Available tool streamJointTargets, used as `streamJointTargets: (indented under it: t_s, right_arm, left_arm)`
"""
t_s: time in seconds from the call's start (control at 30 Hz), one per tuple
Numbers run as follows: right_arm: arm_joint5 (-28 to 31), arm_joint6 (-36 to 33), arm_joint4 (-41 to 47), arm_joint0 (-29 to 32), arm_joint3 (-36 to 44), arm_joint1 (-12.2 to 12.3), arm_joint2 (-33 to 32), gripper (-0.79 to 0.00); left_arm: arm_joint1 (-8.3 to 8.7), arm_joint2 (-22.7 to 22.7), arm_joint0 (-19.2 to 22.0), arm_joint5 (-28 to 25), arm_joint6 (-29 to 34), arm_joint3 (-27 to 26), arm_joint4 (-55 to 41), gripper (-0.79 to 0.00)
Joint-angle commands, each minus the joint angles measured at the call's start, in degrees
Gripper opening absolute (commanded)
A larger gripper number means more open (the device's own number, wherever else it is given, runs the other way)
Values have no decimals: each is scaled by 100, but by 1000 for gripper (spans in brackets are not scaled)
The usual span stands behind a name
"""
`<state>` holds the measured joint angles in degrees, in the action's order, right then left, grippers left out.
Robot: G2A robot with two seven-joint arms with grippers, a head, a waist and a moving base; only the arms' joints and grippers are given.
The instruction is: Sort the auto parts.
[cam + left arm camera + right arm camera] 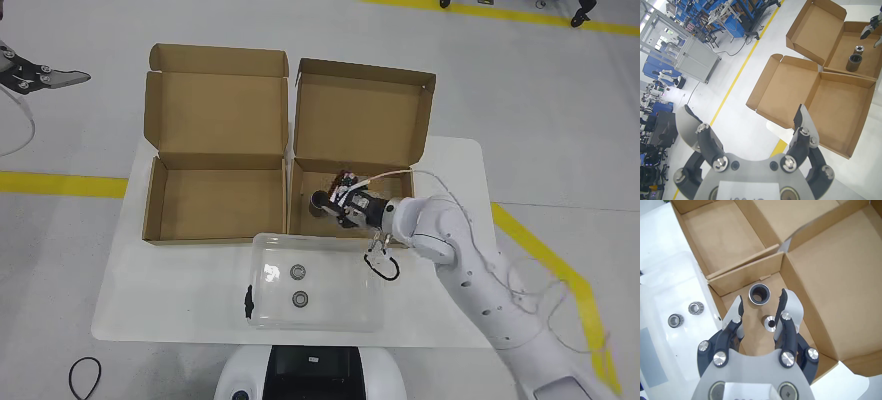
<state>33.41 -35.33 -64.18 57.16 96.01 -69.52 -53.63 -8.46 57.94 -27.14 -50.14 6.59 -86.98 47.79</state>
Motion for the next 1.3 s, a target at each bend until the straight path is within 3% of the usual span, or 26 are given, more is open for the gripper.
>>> streamJointTargets:
  t_s: [0.0,0.4,0.93,1.27]
  right_arm:
    - [156,121,-24,161,279,27,-10,-419]
    - [537,307,-498,860,895,78,491,-394]
    - [-85,553,-1644,1186,520,17,1115,-406]
    - [-323,558,-1764,1080,287,-77,1362,-422]
  left_arm:
    - [0,0,0,0,0,0,0,0]
    - [0,0,0,0,0,0,0,0]
    - [0,0,0,0,0,0,0,0]
    - [0,0,0,0,0,0,0,0]
